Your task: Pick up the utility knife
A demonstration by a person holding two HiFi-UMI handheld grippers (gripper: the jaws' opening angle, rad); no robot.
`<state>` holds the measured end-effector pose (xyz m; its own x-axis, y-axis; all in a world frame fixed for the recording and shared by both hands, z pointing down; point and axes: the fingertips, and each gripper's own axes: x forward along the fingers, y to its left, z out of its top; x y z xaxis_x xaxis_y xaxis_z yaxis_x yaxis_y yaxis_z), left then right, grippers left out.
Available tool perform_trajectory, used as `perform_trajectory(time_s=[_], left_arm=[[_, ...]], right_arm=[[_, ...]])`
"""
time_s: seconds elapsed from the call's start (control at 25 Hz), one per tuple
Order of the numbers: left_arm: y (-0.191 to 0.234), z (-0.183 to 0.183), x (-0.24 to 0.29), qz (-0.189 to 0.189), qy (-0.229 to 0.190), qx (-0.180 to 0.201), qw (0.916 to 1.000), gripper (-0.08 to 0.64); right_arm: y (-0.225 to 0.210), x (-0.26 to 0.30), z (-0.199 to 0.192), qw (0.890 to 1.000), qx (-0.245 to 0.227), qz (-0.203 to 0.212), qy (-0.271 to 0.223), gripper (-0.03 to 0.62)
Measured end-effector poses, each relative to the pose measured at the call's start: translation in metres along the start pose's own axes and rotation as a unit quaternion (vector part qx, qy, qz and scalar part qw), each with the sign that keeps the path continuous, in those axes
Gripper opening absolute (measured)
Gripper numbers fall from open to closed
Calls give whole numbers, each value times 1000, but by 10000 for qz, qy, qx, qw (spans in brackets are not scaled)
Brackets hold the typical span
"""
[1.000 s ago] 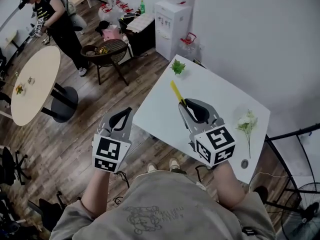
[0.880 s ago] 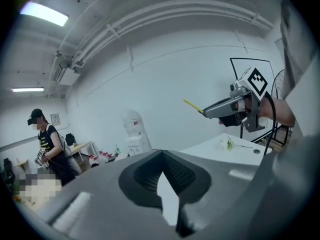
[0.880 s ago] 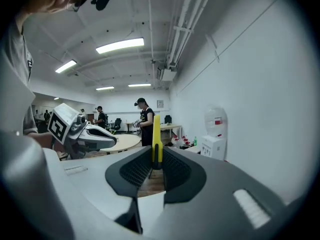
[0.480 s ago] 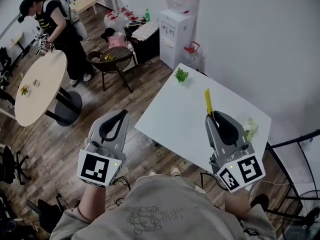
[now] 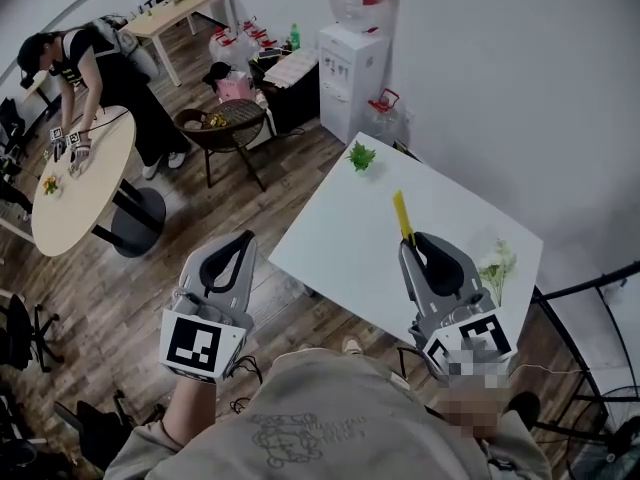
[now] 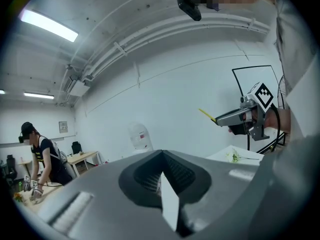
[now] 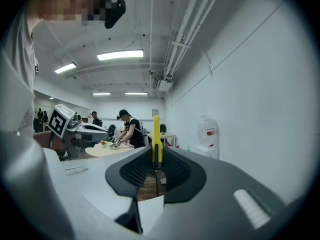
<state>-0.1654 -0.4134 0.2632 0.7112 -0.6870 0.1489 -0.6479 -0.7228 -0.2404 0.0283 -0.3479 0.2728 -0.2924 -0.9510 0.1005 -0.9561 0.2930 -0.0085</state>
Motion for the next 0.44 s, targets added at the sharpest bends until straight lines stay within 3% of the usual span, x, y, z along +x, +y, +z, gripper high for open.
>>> perform_trajectory(time_s=[0.28, 0.44], left_arm=[[1, -1, -2, 74, 101, -110, 9999, 0], [-1, 1, 0, -25, -11, -450, 9990, 0]], right_arm=[[-6, -2, -2, 10000, 34, -51, -16, 91], [-10, -3, -6, 10000, 22, -60, 28, 91]])
